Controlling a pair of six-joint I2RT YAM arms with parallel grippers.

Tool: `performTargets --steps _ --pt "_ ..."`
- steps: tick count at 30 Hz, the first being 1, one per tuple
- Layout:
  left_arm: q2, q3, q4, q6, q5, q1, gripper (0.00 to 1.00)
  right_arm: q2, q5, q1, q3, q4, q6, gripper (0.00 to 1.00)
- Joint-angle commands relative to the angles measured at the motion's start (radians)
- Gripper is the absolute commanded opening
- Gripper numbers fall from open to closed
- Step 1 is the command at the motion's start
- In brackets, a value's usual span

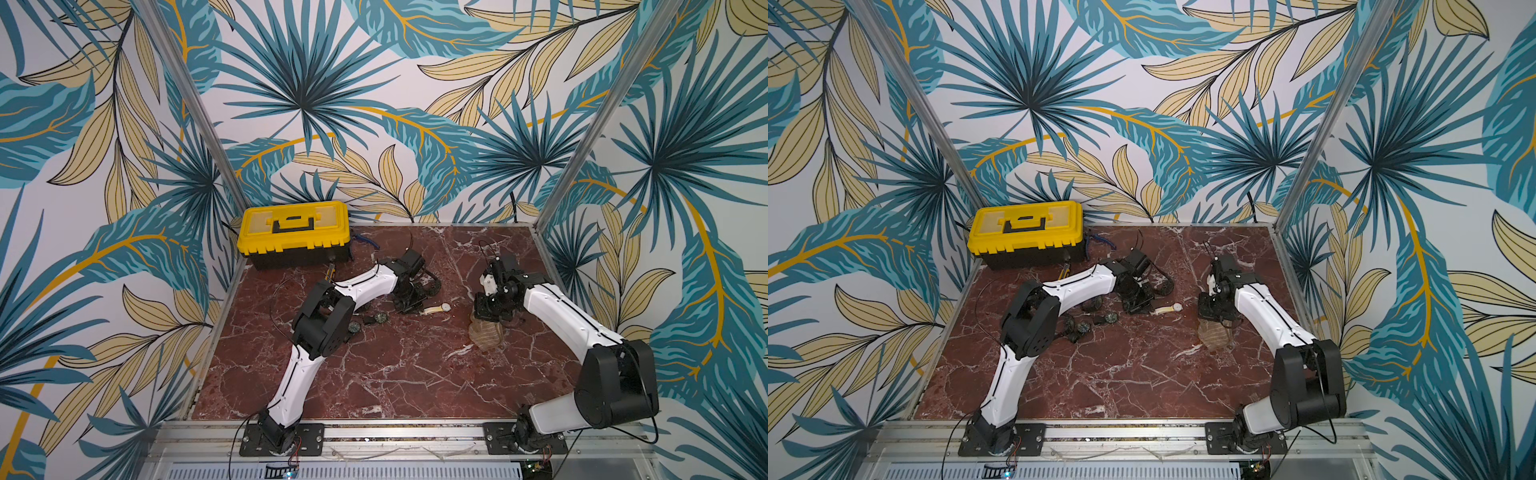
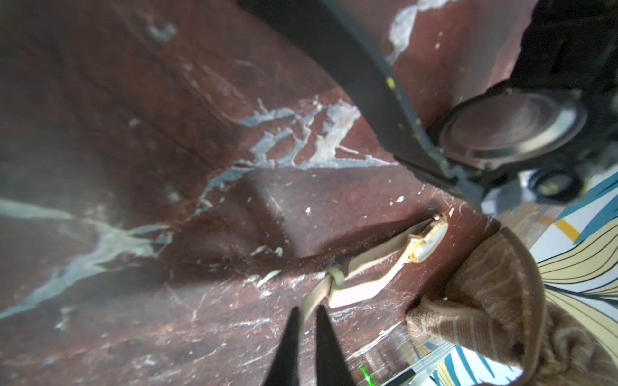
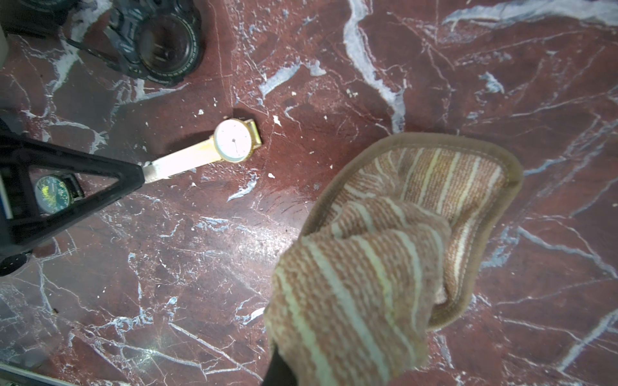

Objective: Wipe the watch dial
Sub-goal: Wipe the dirt from the watch dial.

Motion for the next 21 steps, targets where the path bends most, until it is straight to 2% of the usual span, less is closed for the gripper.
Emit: performTargets --steps 1,4,10,21 --pt "0.026 0.033 -0.011 0.006 0.014 -0.005 0.03 0.038 -0.033 0.015 -0.008 0.025 0.011 0.00" --pt "0.054 0.053 -0.011 0.007 0.031 -0.008 0.00 0.062 -0.044 0.023 0.000 0.036 0.013 0.00" --pt "0.074 0.075 -0.011 0.005 0.025 -0.012 0.07 0.103 -0.068 0.049 0.018 0.069 0.020 0.00" --pt "0.093 0.086 -0.011 0.006 0.056 -0.012 0.28 0.188 -0.114 0.068 0.023 0.126 0.029 0.00"
